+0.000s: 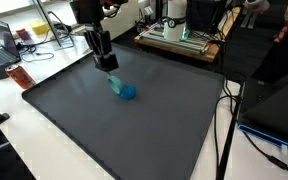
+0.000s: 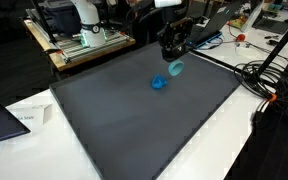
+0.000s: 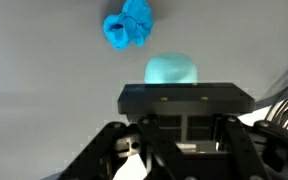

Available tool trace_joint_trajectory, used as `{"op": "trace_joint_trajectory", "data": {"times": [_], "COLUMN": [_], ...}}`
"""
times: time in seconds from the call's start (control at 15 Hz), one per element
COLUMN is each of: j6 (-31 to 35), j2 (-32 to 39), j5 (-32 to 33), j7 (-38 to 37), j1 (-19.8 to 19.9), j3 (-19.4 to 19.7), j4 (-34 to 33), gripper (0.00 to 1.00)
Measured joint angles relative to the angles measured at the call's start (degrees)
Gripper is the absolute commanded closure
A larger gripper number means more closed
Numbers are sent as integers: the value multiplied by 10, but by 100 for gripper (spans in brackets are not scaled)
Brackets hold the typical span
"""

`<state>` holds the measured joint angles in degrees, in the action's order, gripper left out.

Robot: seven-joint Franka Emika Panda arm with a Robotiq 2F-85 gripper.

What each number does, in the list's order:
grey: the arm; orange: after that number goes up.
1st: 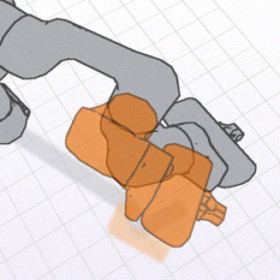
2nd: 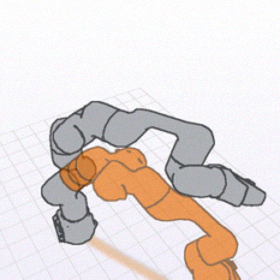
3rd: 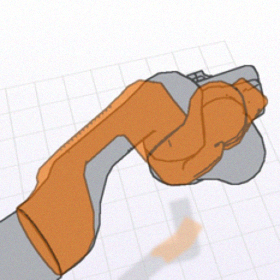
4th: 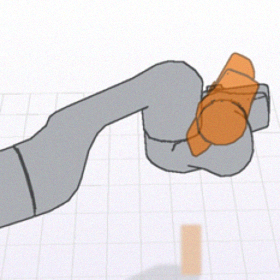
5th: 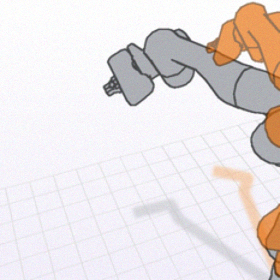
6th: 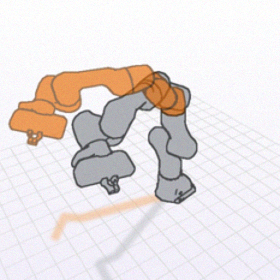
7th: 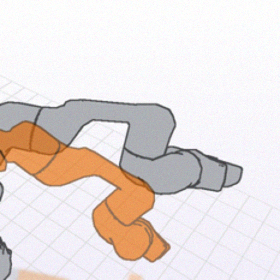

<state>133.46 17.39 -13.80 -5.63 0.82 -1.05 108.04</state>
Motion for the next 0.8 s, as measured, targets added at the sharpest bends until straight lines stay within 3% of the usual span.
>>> {"op": "trace_joint_trajectory", "data": {"times": [0.47,0.53,0.8], "j6": [-39,-42,-56], "j2": [49,56,73], "j5": [-65,-71,-82], "j7": [127,145,177], "j1": [57,65,83], "j3": [-3,-4,-5], "j4": [-54,-61,-78], "gripper": [78,53,53]}}
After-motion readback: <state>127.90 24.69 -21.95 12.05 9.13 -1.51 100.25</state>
